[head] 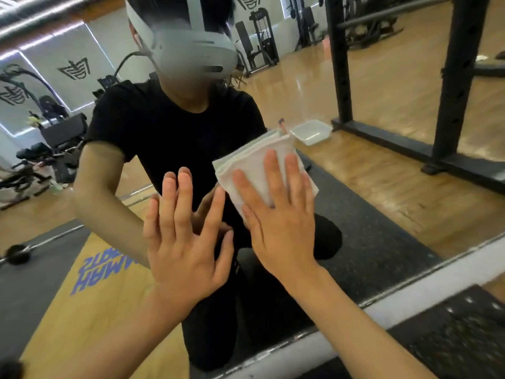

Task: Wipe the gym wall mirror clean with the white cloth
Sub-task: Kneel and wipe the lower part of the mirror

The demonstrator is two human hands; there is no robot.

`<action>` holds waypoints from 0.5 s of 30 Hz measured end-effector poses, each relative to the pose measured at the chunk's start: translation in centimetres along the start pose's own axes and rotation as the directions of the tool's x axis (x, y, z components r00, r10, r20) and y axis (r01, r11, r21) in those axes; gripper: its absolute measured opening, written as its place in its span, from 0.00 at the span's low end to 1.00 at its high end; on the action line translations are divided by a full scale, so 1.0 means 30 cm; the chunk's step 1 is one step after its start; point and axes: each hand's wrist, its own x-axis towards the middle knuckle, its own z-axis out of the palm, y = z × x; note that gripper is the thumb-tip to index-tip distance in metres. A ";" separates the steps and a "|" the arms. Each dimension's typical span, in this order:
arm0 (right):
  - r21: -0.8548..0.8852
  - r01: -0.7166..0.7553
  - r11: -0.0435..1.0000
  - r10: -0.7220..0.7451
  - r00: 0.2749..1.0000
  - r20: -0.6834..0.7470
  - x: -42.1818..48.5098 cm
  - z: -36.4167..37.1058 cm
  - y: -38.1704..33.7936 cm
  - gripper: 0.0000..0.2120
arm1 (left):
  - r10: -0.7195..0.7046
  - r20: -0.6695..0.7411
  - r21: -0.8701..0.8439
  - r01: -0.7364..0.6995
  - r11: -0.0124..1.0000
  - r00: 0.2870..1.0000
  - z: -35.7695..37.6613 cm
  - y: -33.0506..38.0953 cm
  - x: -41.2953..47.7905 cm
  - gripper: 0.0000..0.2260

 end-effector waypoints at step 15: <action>0.249 -0.435 0.865 0.456 0.890 -0.028 -0.127 0.075 -0.196 0.26 | 0.011 -0.017 0.042 -0.010 0.999 1.000 0.004 0.010 0.002 0.29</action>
